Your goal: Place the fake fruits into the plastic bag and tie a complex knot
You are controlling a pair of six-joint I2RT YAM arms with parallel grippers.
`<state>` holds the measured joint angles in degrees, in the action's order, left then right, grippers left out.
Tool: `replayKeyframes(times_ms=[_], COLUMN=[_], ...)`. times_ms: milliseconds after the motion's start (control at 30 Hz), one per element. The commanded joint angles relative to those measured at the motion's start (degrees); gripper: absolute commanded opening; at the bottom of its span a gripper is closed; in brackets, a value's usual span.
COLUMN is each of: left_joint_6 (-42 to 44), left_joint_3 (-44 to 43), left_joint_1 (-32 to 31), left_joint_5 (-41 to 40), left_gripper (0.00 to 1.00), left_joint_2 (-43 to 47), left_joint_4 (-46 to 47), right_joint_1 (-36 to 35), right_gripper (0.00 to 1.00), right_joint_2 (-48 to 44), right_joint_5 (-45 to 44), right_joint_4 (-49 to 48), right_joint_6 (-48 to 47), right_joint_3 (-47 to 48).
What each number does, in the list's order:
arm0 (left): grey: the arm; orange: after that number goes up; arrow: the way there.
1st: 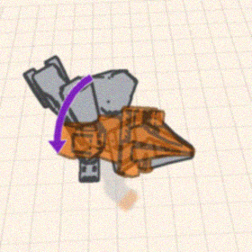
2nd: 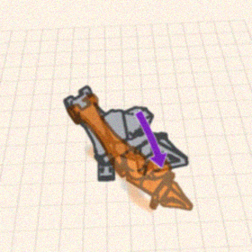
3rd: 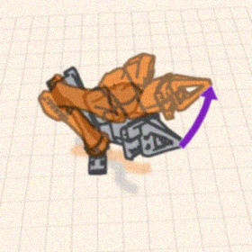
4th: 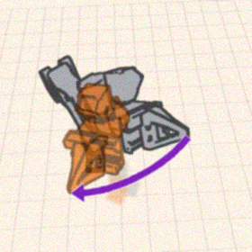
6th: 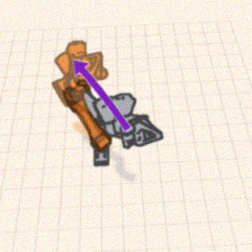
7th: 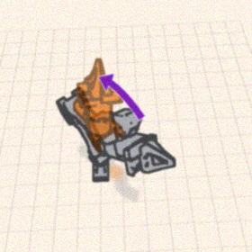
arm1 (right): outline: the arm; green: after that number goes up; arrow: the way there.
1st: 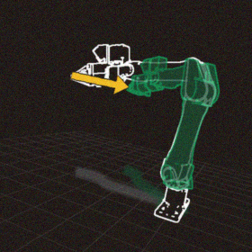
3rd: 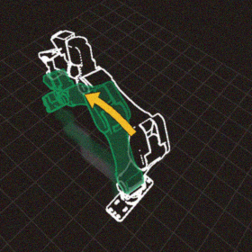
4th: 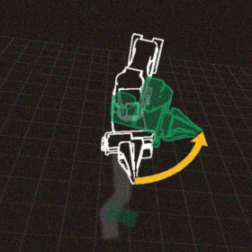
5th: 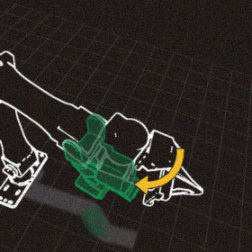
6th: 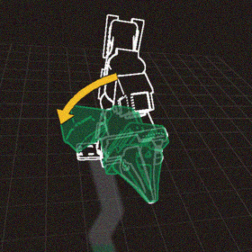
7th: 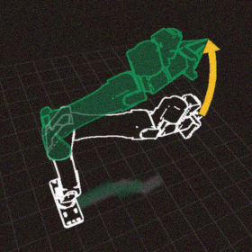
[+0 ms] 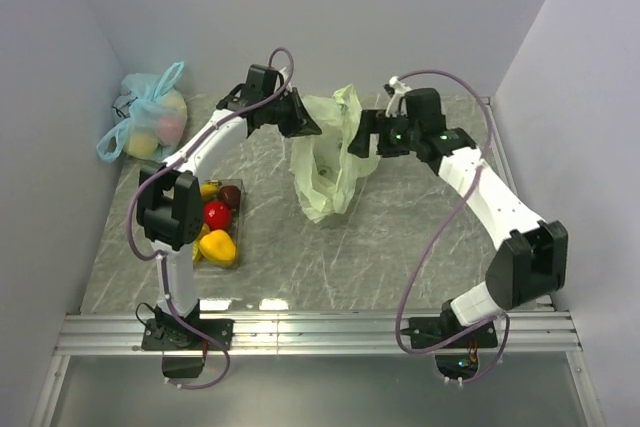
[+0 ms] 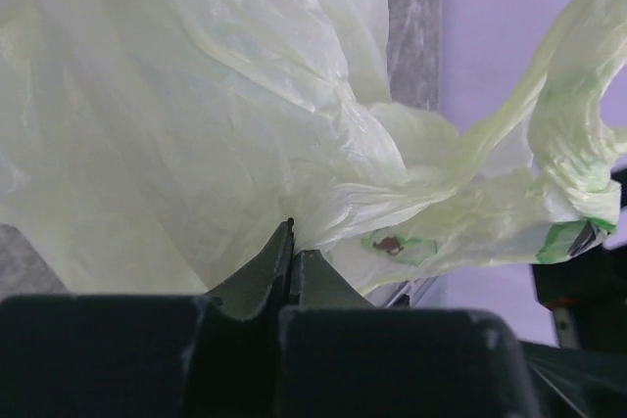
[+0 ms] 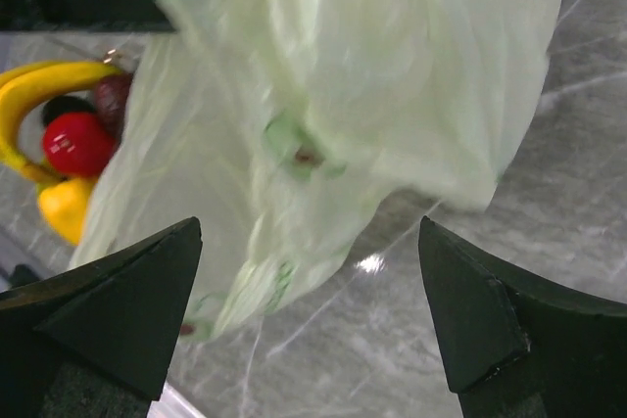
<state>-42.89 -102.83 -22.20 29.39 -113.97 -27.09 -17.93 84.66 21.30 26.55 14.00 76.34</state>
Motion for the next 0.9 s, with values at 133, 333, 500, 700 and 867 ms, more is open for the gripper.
replayKeyframes(times_ms=[133,333,500,700,867], left_joint_6=[-4.48,-7.55,-5.72,3.24,8.26], left_joint_3=[4.03,10.79,16.60,22.40,20.40], left_joint_1=[0.05,2.41,7.41,10.59,10.16], left_joint_5=[7.52,14.02,14.92,12.46,13.06], left_gripper=[0.01,0.01,0.00,0.00,0.09], left_joint_2=[2.43,5.68,8.06,10.53,7.19], left_joint_4=[9.15,17.41,19.10,18.05,15.76], right_joint_1=[-4.39,-1.76,8.50,17.58,16.54], right_gripper=[0.99,0.68,0.00,0.00,0.00], right_joint_2=[10.86,14.83,7.92,-1.07,0.94], right_joint_5=[-16.95,-20.25,-4.01,11.28,19.04], right_joint_4=[-8.97,-9.41,-6.60,-2.03,3.58], right_joint_6=[1.91,-2.83,-7.84,-21.55,-21.92], right_joint_3=[0.83,3.03,2.25,0.66,7.14])
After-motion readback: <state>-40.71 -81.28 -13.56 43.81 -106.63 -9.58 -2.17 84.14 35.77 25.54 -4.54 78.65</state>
